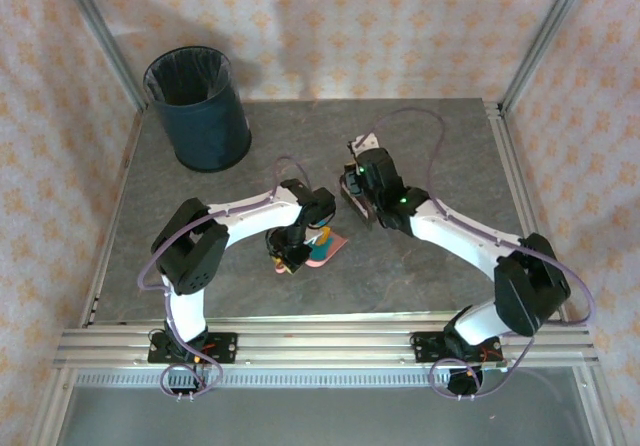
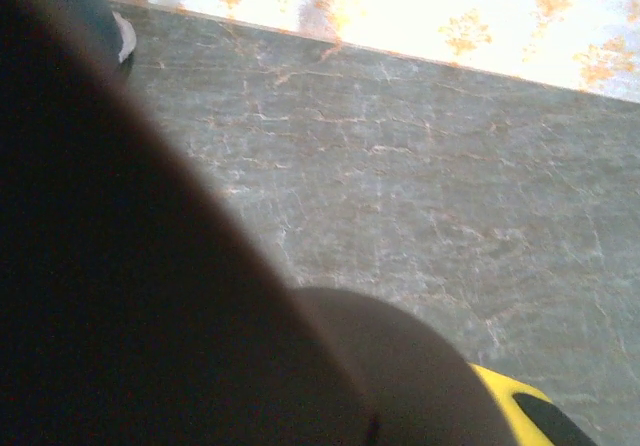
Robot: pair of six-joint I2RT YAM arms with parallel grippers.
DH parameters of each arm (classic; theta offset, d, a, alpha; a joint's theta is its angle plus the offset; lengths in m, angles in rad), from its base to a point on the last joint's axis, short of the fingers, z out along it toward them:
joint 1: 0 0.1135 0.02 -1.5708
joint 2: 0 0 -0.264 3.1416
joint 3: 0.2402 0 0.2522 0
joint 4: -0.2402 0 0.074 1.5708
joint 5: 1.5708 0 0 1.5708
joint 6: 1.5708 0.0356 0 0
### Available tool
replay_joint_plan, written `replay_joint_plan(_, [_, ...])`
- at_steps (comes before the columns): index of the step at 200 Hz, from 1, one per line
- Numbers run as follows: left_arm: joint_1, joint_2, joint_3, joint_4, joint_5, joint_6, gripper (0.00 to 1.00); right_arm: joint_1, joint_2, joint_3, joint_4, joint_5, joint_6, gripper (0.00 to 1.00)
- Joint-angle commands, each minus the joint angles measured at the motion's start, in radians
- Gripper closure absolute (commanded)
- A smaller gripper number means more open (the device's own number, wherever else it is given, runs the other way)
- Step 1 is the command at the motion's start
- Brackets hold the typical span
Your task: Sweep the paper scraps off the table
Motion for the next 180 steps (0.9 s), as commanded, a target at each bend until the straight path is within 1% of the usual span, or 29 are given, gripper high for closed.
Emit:
replay_joint_plan(1, [0.009,-0.033,-0.018,0.004,0.002,0.008,1.0,0.003,0.026,0.057,0.054,-0.061,-0.024,1.0])
replay_joint_plan(47, [0.009,-0.028,-0.019,0.009,0.009,0.006,1.0,0.006,0.05,0.055,0.046,-0.217,-0.025,1.0])
replay_joint_plan(77, [0.009,-0.024,-0.016,0.007,0.006,0.007,1.0,0.006,0.047,0.037,0.044,-0.281,-0.023,1.0])
replay_joint_plan(120, [0.009,-0.023,-0.007,0.003,0.001,0.006,1.0,0.006,0.033,0.017,0.017,-0.355,-0.018,1.0])
replay_joint_plan(146, [0.009,-0.025,-0.009,0.004,-0.003,0.004,1.0,0.006,0.002,-0.001,-0.012,-0.378,-0.023,1.0])
replay_joint_plan(180, [0.009,-0.027,-0.006,0.002,-0.009,0.004,1.0,0.006,-0.042,-0.007,-0.092,-0.405,-0.035,1.0])
